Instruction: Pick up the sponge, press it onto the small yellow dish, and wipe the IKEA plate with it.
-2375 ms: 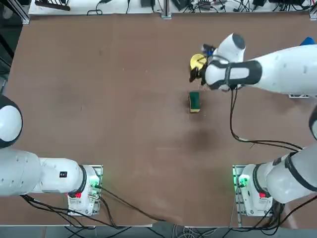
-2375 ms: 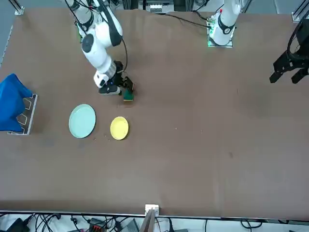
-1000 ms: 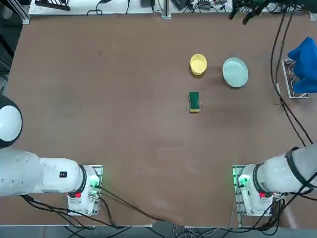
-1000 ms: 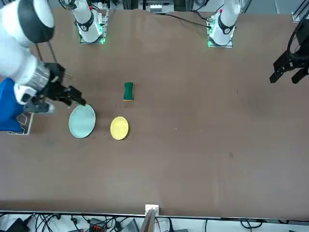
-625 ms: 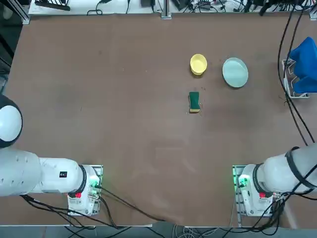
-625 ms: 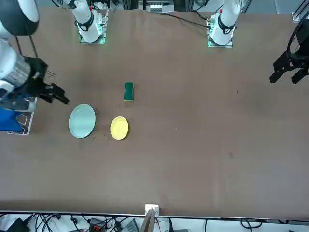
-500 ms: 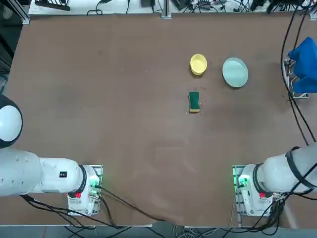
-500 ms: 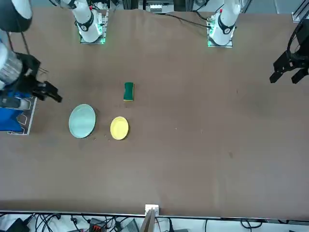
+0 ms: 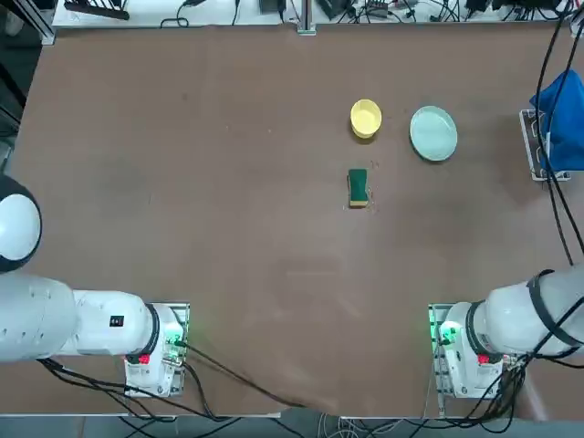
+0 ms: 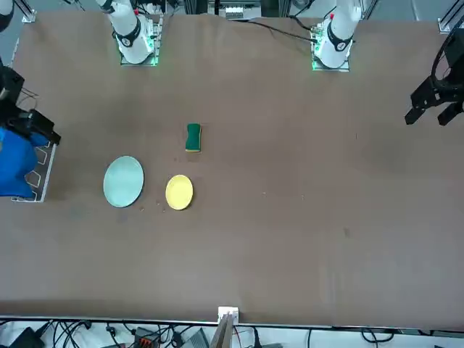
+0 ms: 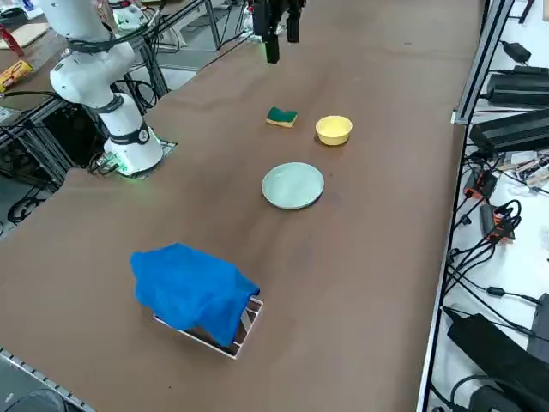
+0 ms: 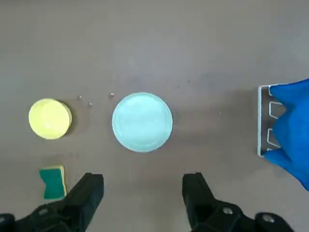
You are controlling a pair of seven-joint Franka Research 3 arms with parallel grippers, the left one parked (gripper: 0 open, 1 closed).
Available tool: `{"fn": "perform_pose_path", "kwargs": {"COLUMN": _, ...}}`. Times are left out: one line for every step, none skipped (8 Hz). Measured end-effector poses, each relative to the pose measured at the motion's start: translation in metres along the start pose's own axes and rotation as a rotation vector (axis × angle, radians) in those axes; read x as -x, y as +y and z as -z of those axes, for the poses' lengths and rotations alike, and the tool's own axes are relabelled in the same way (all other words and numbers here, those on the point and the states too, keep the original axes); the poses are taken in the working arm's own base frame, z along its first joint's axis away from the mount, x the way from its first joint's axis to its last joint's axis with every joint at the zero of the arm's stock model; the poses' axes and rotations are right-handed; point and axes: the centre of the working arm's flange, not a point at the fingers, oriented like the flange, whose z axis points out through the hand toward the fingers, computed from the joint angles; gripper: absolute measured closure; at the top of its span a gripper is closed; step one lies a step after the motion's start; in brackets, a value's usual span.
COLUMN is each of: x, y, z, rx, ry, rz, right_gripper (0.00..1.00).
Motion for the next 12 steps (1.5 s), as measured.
{"fn": "perform_pose_path", "kwargs": {"x": 0.0018, "y": -0.0047, "z": -0.0009, "rx": 0.001, "ry": -0.012, "rz": 0.008, "right_gripper": 0.00}}
{"fn": "perform_pose_path", "kwargs": {"x": 0.0042, "y": -0.0077, "z": -0.0023, "rx": 0.003, "ry": -0.030, "rz": 0.012, "right_gripper": 0.00}}
{"fn": "perform_pose_path", "kwargs": {"x": 0.0060, "y": -0.0086, "z": -0.0036, "rx": 0.004, "ry": -0.045, "rz": 0.014, "right_gripper": 0.00}}
{"fn": "perform_pose_path", "kwargs": {"x": 0.0064, "y": -0.0086, "z": -0.0039, "rx": 0.005, "ry": -0.049, "rz": 0.016, "right_gripper": 0.00}}
{"fn": "perform_pose_path", "kwargs": {"x": 0.0064, "y": -0.0086, "z": -0.0039, "rx": 0.005, "ry": -0.049, "rz": 0.017, "right_gripper": 0.00}}
{"fn": "perform_pose_path", "kwargs": {"x": 0.0064, "y": -0.0086, "z": -0.0039, "rx": 0.005, "ry": -0.049, "rz": 0.018, "right_gripper": 0.00}}
{"fn": "perform_pose_path", "kwargs": {"x": 0.0063, "y": -0.0086, "z": -0.0040, "rx": 0.005, "ry": -0.049, "rz": 0.018, "right_gripper": 0.00}}
{"fn": "perform_pose_path", "kwargs": {"x": 0.0062, "y": -0.0086, "z": -0.0043, "rx": 0.005, "ry": -0.050, "rz": 0.020, "right_gripper": 0.00}}
{"fn": "perform_pose_path", "kwargs": {"x": 0.0061, "y": -0.0089, "z": -0.0046, "rx": 0.004, "ry": -0.050, "rz": 0.032, "right_gripper": 0.00}}
{"fn": "perform_pose_path", "kwargs": {"x": 0.0062, "y": -0.0097, "z": -0.0047, "rx": 0.004, "ry": -0.050, "rz": 0.051, "right_gripper": 0.00}}
{"fn": "perform_pose_path", "kwargs": {"x": 0.0063, "y": -0.0105, "z": -0.0047, "rx": 0.004, "ry": -0.051, "rz": 0.060, "right_gripper": 0.00}}
{"fn": "perform_pose_path", "kwargs": {"x": 0.0065, "y": -0.0118, "z": -0.0048, "rx": 0.004, "ry": -0.051, "rz": 0.065, "right_gripper": 0.00}}
